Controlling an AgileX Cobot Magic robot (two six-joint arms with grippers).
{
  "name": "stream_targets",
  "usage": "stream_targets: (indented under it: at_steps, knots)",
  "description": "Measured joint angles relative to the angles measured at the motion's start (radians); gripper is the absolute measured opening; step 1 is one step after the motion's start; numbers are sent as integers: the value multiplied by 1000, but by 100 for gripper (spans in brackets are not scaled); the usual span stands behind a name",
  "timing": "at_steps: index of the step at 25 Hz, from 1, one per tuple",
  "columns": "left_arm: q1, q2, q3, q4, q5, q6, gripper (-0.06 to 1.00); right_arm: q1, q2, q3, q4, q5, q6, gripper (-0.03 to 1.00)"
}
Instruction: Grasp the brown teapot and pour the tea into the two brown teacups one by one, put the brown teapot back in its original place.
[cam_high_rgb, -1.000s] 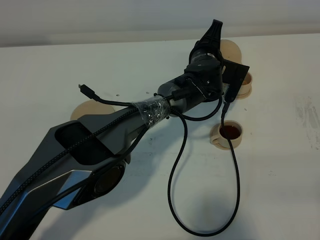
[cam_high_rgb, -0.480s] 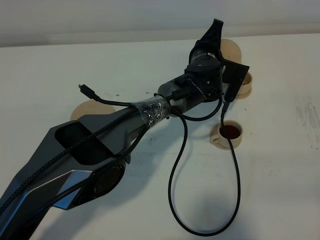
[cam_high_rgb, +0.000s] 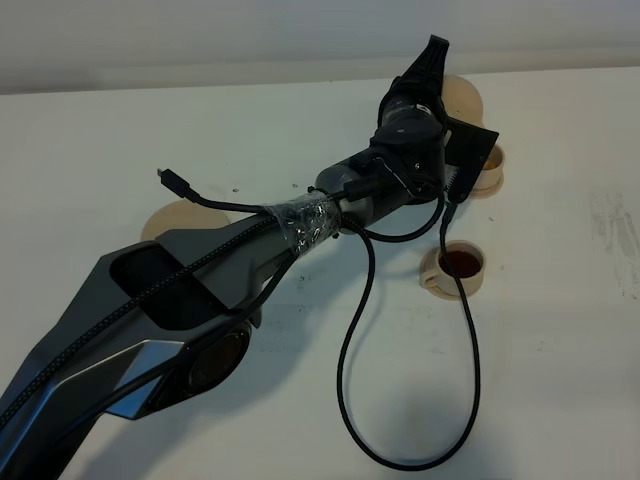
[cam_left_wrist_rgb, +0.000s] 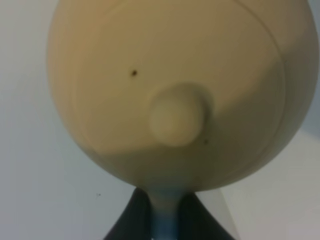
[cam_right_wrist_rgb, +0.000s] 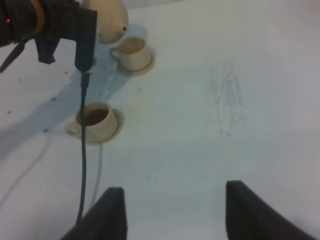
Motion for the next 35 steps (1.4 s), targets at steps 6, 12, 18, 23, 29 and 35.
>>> stream_targets:
  at_steps: [6,12,18,23,29,35]
  knots:
    - [0,0,0,31,0,5,11,0,0,0,0,0,0,47]
    - [0,0,0,43,-14,45,11,0,0,0,0,0,0,47]
    - [0,0,0,58,-26,50,11,0,0,0,0,0,0,47]
    - [0,0,0,62,-29,50,11,-6,0,0,1,-1,1,47]
    - [0,0,0,62,-41,50,11,-3,0,0,1,-1,1,47]
    - [0,0,0,67,-42,50,11,-3,0,0,1,-1,0,47]
